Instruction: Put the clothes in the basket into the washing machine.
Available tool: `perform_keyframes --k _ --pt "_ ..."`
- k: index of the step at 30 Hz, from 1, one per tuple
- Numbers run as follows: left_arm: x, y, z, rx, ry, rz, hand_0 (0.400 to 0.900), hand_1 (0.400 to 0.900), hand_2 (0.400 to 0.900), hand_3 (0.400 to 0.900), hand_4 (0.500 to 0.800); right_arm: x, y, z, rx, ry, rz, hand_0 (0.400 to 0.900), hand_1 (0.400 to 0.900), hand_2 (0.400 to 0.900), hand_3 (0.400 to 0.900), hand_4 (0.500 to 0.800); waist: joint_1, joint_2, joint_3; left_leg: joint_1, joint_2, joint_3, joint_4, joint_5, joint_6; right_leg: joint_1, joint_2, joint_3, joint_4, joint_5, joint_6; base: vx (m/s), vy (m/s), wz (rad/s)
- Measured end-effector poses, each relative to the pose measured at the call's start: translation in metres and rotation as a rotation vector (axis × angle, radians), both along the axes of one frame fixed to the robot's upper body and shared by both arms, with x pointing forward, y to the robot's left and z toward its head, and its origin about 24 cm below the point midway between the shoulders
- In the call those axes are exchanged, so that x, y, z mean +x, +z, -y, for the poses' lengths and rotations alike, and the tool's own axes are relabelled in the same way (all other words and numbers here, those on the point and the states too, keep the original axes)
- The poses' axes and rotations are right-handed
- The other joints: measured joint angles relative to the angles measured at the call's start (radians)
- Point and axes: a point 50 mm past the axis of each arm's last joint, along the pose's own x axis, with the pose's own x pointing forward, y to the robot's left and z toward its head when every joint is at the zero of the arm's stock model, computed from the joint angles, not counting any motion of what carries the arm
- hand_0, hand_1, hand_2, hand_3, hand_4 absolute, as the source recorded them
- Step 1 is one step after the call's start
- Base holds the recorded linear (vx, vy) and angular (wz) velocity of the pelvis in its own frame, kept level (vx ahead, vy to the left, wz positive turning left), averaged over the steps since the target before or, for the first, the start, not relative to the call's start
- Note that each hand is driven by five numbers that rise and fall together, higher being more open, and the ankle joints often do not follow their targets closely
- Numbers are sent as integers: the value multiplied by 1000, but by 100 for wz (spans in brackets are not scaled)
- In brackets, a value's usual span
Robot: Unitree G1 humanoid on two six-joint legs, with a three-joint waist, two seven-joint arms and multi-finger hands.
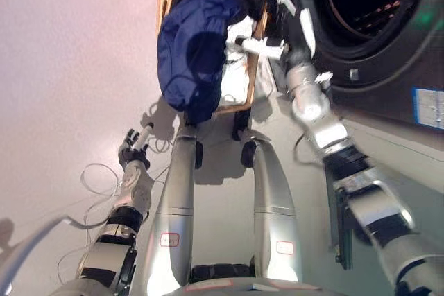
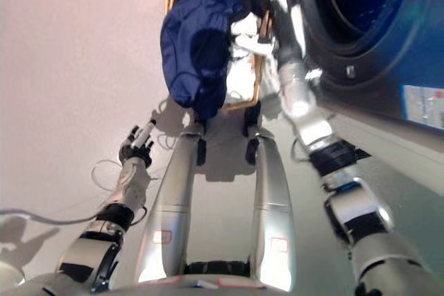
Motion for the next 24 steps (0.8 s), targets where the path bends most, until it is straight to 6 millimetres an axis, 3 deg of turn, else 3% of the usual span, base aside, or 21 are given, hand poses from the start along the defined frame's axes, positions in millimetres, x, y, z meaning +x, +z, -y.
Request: perform_keyframes --k 4,8,12,14,18,22,24 --pt "-12 -20 6 -46 -17 -72 900 900 900 900 800 -11 -78 -10 271 61 -306 900 900 900 900 800 6 0 0 178 2 6 -67 0 3 175 1 3 -72 6 10 54 51 -8" --pt "-24 -38 8 -67 -39 -153 900 900 900 900 800 -23 -128 -9 351 -8 -486 900 900 900 900 800 7 0 -1 362 6 2 -170 2 9 364 3 -4 -195 19 29 107 18 -11" --pt "-40 -54 6 -59 -82 -232 900 900 900 900 800 -44 -184 9 347 -137 -706 900 900 900 900 800 18 5 -12 543 12 12 -290 20 18 537 1 -11 -303 26 39 140 -30 0" --pt "-52 -63 0 -47 -82 -272 900 900 900 900 800 -63 -215 24 299 -216 -843 900 900 900 900 800 32 6 -20 637 17 18 -354 29 18 627 3 -15 -365 48 43 150 -58 2" --pt "-97 -92 -7 -55 -52 -427 900 900 900 900 800 -120 -267 61 240 -407 -1093 900 900 900 900 800 22 35 -171 750 24 1 -486 60 18 766 17 -38 -547 120 41 120 -62 -3" --pt "-139 -113 -10 -56 -55 -564 900 900 900 900 800 -173 -296 91 185 -526 -1255 900 900 900 900 800 4 64 -319 881 24 -2 -620 78 19 897 26 -41 -684 142 46 87 -63 -9" --pt "-147 -116 -13 -32 -79 -591 900 900 900 900 800 -185 -301 98 181 -554 -1290 900 900 900 900 800 -1 68 -347 929 28 9 -665 87 19 936 30 -35 -719 148 45 74 -62 -12"
